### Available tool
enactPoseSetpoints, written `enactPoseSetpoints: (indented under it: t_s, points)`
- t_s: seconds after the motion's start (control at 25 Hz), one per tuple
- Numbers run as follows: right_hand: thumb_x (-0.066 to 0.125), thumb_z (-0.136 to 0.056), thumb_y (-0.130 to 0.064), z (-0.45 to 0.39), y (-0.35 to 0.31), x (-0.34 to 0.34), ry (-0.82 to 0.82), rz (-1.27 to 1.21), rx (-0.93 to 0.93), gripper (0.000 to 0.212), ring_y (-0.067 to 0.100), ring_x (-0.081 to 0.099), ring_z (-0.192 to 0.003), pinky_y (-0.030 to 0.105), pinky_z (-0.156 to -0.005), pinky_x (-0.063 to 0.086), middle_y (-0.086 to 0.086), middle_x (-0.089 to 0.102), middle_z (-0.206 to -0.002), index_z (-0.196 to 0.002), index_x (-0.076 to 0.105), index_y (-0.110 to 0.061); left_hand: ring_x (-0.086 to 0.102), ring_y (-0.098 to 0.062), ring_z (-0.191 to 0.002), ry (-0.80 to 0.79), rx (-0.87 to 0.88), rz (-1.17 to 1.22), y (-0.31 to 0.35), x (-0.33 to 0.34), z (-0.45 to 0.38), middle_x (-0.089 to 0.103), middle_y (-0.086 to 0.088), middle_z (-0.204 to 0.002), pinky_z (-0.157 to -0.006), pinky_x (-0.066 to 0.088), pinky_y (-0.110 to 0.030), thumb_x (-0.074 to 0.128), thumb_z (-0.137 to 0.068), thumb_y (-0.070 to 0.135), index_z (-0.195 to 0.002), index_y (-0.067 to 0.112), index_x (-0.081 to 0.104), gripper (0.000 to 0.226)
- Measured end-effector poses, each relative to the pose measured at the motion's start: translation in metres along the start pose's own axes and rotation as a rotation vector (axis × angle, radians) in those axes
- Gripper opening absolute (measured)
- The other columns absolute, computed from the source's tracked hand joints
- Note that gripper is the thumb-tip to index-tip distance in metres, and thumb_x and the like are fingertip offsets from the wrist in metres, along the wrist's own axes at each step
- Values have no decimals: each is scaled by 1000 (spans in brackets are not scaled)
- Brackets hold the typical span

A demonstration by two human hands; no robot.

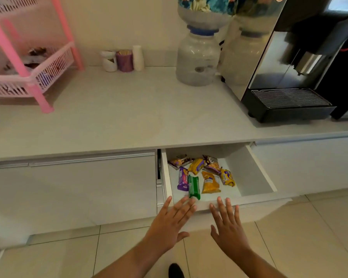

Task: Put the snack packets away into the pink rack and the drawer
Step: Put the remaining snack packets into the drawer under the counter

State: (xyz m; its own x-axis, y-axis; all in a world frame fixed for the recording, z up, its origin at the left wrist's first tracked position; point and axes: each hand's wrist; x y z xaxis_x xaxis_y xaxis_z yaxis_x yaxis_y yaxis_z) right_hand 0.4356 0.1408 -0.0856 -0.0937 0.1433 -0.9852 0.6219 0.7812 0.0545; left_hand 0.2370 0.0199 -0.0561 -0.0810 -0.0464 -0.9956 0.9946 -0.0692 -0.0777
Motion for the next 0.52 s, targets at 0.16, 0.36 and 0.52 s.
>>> enactPoseSetpoints:
  t_s: [0.16, 0.36, 0.52]
  points:
    - [63, -71, -38, -43, 6, -1, -55, 13, -27, 106, 31, -15, -143, 47, -112, 1, 18, -2, -156, -147, -7, -15, 40, -22, -133, -38, -70, 47, -19, -9, -32, 40, -3, -146, -106, 31, -49, 62, -67, 69, -139, 16, 30, 95]
    - [83, -52, -34, -108, 7, -5, -114, -20, -18, 125, 36, 33, -135, 48, -112, 8, 17, 44, -141, -148, 7, -13, 18, -27, -141, -14, -338, 143, -31, -17, -71, 20, -9, -153, -117, 0, -41, 63, -71, 63, -143, 14, 27, 94]
    - [60, -81, -26, -155, 16, -6, -172, -15, -7, 95, 36, -10, -141, 49, -113, -6, 18, 1, -156, -145, -10, -21, -43, -24, -124, -47, -425, 27, -55, -8, -99, -44, -5, -137, -101, -33, -40, 35, -92, 54, -133, 15, -35, 89]
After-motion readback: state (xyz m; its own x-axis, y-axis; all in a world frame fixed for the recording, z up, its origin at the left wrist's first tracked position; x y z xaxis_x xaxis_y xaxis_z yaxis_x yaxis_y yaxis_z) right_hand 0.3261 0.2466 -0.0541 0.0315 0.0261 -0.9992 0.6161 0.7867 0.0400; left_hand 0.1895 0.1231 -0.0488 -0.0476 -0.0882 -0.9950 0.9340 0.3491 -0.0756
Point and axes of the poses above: each hand's wrist, its own z-axis away from the middle knuckle, its own x-axis out of the palm, y = z × x
